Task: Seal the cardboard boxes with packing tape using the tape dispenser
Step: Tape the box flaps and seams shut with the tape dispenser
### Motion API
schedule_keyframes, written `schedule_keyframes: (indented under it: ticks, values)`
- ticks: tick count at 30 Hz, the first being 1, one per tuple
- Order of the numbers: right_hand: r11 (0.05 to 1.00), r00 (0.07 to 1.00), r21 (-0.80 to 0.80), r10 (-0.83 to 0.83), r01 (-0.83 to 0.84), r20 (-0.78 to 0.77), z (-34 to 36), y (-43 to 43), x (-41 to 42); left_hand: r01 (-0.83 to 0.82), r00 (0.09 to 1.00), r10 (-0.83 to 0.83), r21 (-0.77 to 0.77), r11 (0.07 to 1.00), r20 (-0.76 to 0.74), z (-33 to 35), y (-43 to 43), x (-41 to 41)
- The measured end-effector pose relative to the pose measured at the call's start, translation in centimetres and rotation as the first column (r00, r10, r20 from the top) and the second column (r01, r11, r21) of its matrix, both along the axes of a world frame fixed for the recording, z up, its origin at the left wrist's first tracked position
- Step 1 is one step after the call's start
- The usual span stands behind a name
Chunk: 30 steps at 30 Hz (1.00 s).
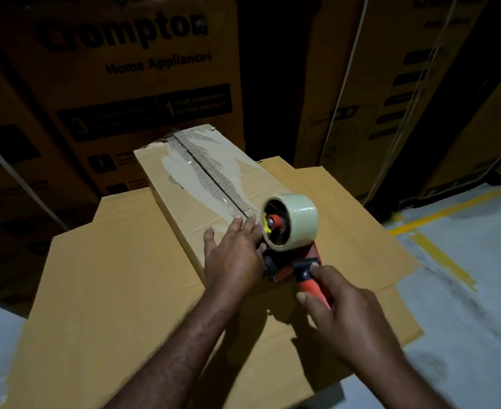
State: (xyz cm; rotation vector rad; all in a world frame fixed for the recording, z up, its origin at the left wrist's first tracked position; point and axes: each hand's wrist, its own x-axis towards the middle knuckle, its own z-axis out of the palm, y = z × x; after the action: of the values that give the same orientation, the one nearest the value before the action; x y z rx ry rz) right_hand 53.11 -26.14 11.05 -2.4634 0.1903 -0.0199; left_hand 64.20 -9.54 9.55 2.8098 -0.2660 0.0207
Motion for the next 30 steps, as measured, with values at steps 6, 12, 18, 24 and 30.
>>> schedule_keyframes:
  ticks: [6, 12, 18, 24, 30]
  values:
    - [0.983, 0.987, 0.118, -0.127, 0.138, -0.099, -1.6, 0.5, -1.2, 0.022, 0.995, -0.026, 0.050, 0.999, 0.097, -0.7, -0.4, -0.3]
    - [0.985, 0.985, 0.133, -0.093, 0.113, -0.147, 2.3, -2.9, -0.1, 0.039, 0.987, -0.050, 0.075, 0.996, 0.155, 0.2, -0.6, 0.9]
    - [0.895, 0.974, 0.398, -0.138, 0.201, -0.181, 6.6, -7.7, -0.7, 0.009, 0.970, -0.038, 0.121, 0.993, 0.242, -0.2, -1.8, 2.3]
    - [0.838, 0.981, 0.511, -0.179, 0.191, -0.073, 8.4, -8.7, -0.6, 0.109, 0.981, -0.153, 0.307, 0.945, 0.123, -0.6, -1.9, 2.0]
    - [0.802, 0.992, 0.589, -0.129, 0.103, 0.003, 8.9, -8.5, -0.2, 0.378, 0.886, -0.434, 0.288, 0.880, 0.165, -1.4, 0.3, 1.1]
